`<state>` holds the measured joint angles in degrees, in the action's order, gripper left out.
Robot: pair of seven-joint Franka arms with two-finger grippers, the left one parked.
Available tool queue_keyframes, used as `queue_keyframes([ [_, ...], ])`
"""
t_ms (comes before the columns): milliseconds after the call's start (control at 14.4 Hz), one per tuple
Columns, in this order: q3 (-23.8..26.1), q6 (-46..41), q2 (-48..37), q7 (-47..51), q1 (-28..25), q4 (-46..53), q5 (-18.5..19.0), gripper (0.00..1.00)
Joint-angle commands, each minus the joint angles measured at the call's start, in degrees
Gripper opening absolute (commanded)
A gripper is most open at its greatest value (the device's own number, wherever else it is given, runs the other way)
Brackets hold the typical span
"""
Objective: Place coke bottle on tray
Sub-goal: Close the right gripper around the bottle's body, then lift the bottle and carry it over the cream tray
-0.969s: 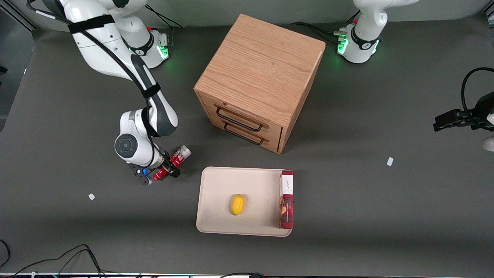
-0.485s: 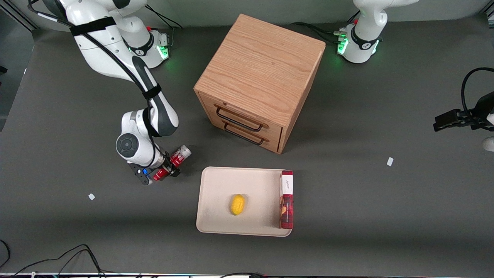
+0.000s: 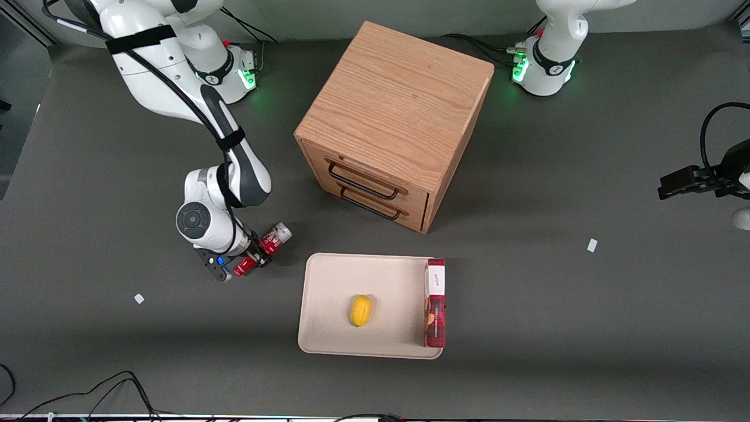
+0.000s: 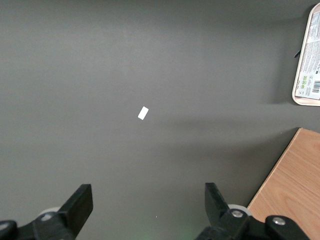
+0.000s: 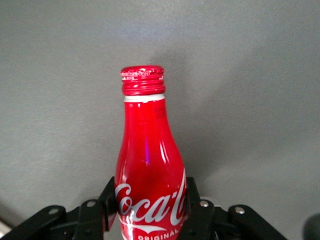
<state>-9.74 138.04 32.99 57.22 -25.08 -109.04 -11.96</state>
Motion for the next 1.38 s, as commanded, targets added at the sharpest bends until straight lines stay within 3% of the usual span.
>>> queue_keyframes([
  [0, 0.07, -7.57, -4.24, -1.22, 0.38, 3.46, -0.52, 0.15],
  [415, -0.63, -26.91, -5.75, -14.04, 2.92, 21.37, -0.08, 0.16],
  [692, 0.06, -36.51, -3.73, -21.24, 3.19, 35.62, 5.97, 0.21],
  [831, 0.33, -37.66, -1.71, -29.4, 1.97, 41.68, 9.22, 0.21],
  [1038, 2.6, -36.18, 5.04, -36.37, 1.52, 50.66, 9.42, 0.21],
  [1315, 6.21, -21.7, 13.75, -38.22, 1.43, 52.17, 9.42, 0.25],
])
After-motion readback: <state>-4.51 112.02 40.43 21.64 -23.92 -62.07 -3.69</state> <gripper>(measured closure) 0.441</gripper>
